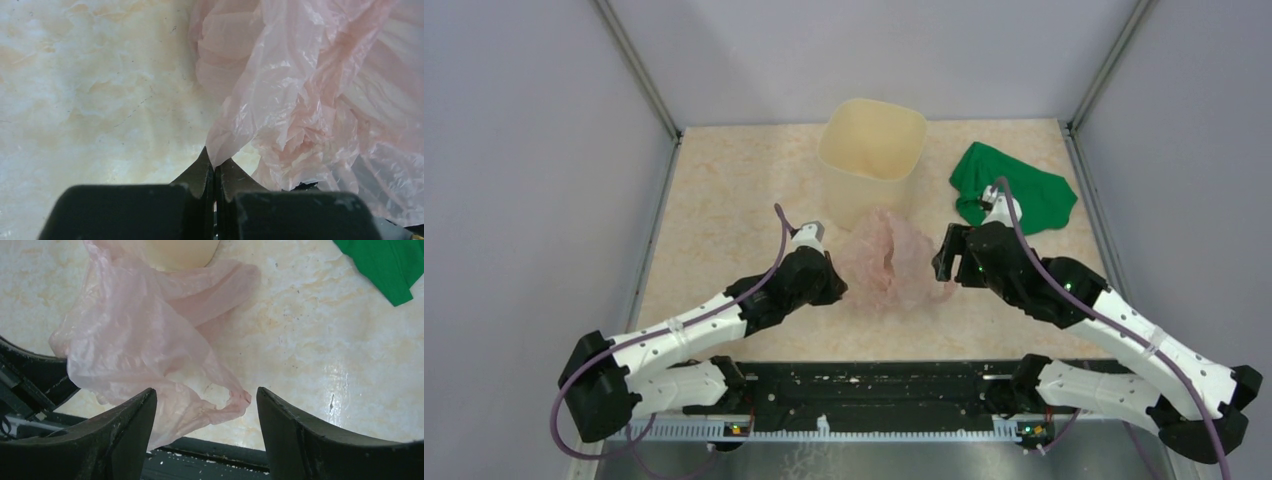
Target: Put the trash bags into the trash bin
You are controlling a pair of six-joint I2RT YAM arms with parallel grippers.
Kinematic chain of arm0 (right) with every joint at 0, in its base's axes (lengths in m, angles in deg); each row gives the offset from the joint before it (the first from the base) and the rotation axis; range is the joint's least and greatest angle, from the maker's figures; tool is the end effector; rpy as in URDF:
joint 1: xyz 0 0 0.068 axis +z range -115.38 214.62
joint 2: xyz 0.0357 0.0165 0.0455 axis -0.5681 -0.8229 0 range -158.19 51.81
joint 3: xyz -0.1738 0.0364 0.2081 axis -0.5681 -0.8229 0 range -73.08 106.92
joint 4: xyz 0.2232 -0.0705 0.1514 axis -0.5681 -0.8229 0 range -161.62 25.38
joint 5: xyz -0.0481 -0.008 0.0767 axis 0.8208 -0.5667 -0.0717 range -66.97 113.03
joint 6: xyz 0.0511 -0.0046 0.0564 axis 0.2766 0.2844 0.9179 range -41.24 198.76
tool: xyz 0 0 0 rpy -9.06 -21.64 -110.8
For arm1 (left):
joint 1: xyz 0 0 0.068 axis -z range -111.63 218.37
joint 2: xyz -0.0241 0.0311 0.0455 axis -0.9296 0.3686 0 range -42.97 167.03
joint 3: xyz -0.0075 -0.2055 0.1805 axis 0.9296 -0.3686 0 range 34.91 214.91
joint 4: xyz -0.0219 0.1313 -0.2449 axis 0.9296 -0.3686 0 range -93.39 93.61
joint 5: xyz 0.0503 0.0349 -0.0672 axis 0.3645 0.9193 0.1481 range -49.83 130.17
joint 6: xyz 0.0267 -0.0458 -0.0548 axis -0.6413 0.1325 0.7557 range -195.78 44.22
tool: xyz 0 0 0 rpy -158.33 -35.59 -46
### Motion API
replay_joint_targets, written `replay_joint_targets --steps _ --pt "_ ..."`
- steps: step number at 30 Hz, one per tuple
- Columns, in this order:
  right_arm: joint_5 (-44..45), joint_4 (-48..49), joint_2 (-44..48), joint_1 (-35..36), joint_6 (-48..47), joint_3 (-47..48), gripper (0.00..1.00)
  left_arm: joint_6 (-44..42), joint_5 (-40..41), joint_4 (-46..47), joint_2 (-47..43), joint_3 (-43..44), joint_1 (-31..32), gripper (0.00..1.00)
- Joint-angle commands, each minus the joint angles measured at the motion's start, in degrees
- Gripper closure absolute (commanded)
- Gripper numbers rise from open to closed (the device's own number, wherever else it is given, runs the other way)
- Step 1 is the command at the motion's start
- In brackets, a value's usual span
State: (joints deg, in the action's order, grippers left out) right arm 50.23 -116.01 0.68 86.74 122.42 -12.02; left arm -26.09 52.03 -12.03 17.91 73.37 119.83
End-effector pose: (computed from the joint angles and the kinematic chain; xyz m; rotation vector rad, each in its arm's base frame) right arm 0.1470 0.1408 0.3370 0.0777 2.2257 0.3812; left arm 0.1758 -0.1995 0.2153 -0.0815 2.3195 -0.7193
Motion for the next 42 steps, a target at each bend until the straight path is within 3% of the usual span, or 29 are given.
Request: replay_joint_targets --steps 1,7,16,20,32,42 --pt "-3.98 5.55 0.77 -1.28 -2.87 -0.57 0.27 -1.25 1.17 -1.02 -1.49 0.04 -0.71 1.00" --pt "-7.01 6.84 -0.06 -2.11 -3.21 -4.14 0.27 -1.17 0.60 -1.15 -1.20 0.10 -1.48 1.00" --pt "-11.03 10.72 16.02 -2.11 -0.90 -18.06 0.24 -0.89 -2.59 -2.47 0.23 0.11 -4.20 1.00" --pt "-14.25 13.76 18.96 -2.11 -0.09 -22.75 0.23 -0.91 -3.73 -2.67 0.55 0.10 -5.22 1.00" --pt "-15.33 27.47 14.97 -2.11 -0.64 -32.73 0.28 -0.83 -6.12 -3.39 0.87 0.67 -6.64 1.00" --pt "-12.11 44.46 8.26 -2.12 -1.33 -39.18 0.39 -1.06 -6.32 -5.25 0.62 1.82 -6.71 1.00"
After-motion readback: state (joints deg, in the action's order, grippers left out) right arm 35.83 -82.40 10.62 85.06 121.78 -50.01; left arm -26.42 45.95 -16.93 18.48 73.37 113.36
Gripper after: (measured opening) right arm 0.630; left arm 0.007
